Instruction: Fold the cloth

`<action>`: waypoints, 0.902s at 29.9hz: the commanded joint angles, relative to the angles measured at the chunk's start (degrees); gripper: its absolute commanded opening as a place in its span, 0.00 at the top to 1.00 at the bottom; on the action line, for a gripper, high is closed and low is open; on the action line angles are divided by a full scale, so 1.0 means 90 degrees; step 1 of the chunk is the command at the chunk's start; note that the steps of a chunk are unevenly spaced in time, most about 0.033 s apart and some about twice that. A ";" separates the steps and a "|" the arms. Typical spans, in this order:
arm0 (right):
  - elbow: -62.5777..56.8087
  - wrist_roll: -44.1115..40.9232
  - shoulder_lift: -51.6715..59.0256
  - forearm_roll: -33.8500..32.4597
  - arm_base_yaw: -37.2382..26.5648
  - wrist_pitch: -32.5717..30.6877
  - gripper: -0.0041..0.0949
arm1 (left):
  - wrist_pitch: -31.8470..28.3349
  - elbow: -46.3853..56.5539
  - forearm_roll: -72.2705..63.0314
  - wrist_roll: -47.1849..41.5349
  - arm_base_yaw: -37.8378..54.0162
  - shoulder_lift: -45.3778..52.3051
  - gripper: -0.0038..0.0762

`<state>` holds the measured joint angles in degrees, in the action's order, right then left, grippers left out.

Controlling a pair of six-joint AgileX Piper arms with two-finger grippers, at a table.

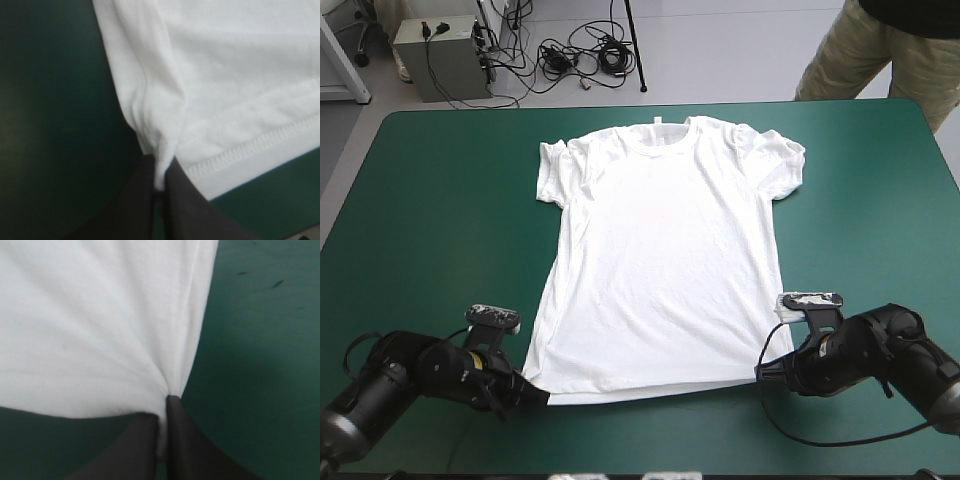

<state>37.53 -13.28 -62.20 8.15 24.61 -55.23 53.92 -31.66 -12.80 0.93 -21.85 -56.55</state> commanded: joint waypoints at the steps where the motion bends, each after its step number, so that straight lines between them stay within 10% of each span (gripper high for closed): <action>1: 0.0108 -0.0011 0.0286 0.0134 0.0011 0.0024 0.97 | 0.0164 0.0082 -0.0126 -0.0153 -0.0046 0.0461 0.96; 6: 0.0108 0.0000 0.0124 0.0478 0.0011 -0.0191 0.88 | 0.0152 0.0112 -0.0083 -0.0104 -0.0046 0.0530 0.91; 15: 0.0280 0.0121 0.0002 0.0668 0.0011 -0.0609 0.47 | 0.0674 -0.0098 -0.0123 0.0137 -0.0034 0.0521 0.25; 27: 0.2842 -0.0003 -0.0052 -0.0356 -0.0001 -0.1034 0.48 | 0.0630 -0.2352 0.1161 -0.0551 -0.0034 0.0090 0.26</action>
<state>57.04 -12.57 -62.84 7.95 24.61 -65.19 61.57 -47.15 -5.17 -2.75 -21.98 -53.63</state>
